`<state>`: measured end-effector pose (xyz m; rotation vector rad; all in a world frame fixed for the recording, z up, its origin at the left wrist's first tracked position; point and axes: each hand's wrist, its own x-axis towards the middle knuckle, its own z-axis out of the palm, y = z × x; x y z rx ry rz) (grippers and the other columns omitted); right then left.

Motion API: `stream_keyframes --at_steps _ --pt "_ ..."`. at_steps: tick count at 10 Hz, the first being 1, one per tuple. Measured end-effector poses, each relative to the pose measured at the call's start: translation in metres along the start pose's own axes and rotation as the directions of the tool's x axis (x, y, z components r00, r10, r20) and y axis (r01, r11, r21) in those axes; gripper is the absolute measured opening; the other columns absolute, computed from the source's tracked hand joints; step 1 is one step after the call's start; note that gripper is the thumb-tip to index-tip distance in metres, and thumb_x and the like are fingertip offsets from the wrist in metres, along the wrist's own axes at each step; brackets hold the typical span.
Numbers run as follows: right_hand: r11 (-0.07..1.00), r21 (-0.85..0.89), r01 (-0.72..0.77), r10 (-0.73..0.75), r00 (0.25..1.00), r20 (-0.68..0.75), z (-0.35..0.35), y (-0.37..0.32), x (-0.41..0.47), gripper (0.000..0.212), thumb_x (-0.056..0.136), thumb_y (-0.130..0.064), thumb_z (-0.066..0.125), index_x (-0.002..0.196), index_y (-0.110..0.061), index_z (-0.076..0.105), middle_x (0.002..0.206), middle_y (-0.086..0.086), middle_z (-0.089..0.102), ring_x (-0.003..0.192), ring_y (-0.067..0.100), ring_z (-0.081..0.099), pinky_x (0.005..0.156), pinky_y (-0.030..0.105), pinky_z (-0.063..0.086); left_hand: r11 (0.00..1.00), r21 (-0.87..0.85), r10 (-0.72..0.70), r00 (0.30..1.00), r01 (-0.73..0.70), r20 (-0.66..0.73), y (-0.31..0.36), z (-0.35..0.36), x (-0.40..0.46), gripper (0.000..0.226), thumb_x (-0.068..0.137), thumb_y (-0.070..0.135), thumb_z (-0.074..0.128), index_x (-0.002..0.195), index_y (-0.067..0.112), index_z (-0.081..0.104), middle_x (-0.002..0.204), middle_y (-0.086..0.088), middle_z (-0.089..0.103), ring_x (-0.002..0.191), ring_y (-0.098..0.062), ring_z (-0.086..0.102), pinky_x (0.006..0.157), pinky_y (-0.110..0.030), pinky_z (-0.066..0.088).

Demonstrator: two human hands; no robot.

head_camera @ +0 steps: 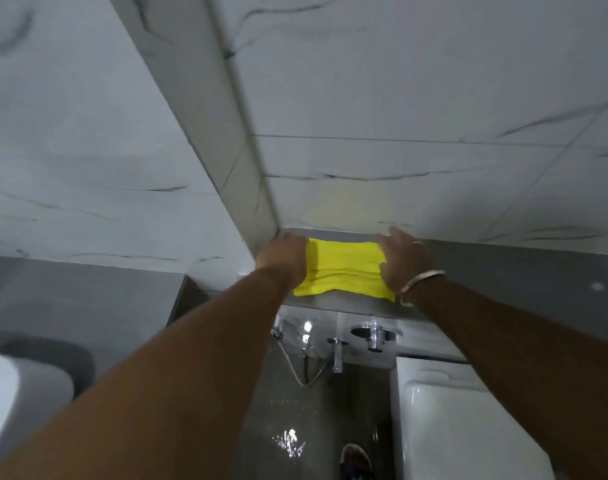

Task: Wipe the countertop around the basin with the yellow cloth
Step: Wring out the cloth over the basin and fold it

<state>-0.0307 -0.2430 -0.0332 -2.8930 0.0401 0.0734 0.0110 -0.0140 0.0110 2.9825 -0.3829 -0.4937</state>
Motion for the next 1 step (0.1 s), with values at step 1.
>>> stream_keyframes --at_steps 1 --pt "0.95 -0.252 0.185 -0.174 0.983 0.064 0.0076 -0.0187 -0.0255 0.055 0.062 -0.02 0.074 0.116 -0.015 0.063 0.128 0.027 0.055 0.102 0.051 0.058 0.083 0.061 0.047 0.989 0.136 0.059 0.998 -0.057 -0.007 -0.0066 0.0127 -0.0265 0.054 0.088 0.03 0.06 0.138 0.023 0.04 0.147 -0.007 0.04 0.133 -0.03 0.04 0.102 -0.046 0.045"
